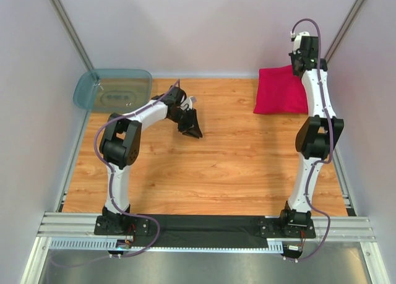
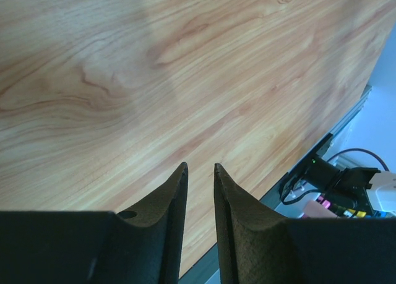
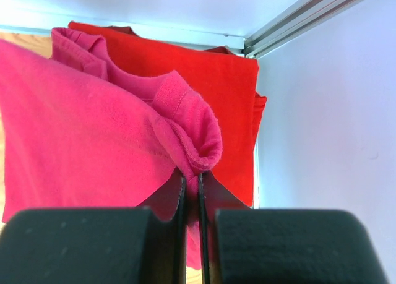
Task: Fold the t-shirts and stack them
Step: Neatly place the folded tshirt to the corner
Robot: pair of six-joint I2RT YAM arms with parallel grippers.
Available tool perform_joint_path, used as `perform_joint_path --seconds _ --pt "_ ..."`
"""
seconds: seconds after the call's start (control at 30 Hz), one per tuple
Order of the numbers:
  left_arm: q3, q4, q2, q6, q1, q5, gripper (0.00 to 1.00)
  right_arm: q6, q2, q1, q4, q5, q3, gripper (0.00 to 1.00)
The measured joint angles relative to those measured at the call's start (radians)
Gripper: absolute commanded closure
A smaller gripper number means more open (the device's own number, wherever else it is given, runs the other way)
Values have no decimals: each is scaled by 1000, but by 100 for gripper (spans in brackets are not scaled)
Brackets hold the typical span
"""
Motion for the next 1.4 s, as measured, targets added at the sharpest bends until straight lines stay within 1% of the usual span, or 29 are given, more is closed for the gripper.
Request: perform_joint_path --seconds 0.13,0.27,0.5,0.77,0.97,1.13,1.4 --pt "0 3 0 -3 -24 0 70 -1 15 -19 2 -31 26 100" --pt "2 3 0 -5 -44 -1 70 3 55 -26 8 -61 90 100" --pt "2 10 0 -21 -58 -5 70 8 91 -32 23 -65 143 100" --pt "79 17 2 -43 -61 -3 70 31 108 -53 47 -61 175 100" --pt "82 31 4 -66 -67 0 70 45 125 -88 54 -65 181 100" --pt "119 32 36 -73 -77 2 70 67 151 -122 60 -89 206 100" --pt "137 19 74 -75 -86 2 70 69 155 -132 93 -113 225 100"
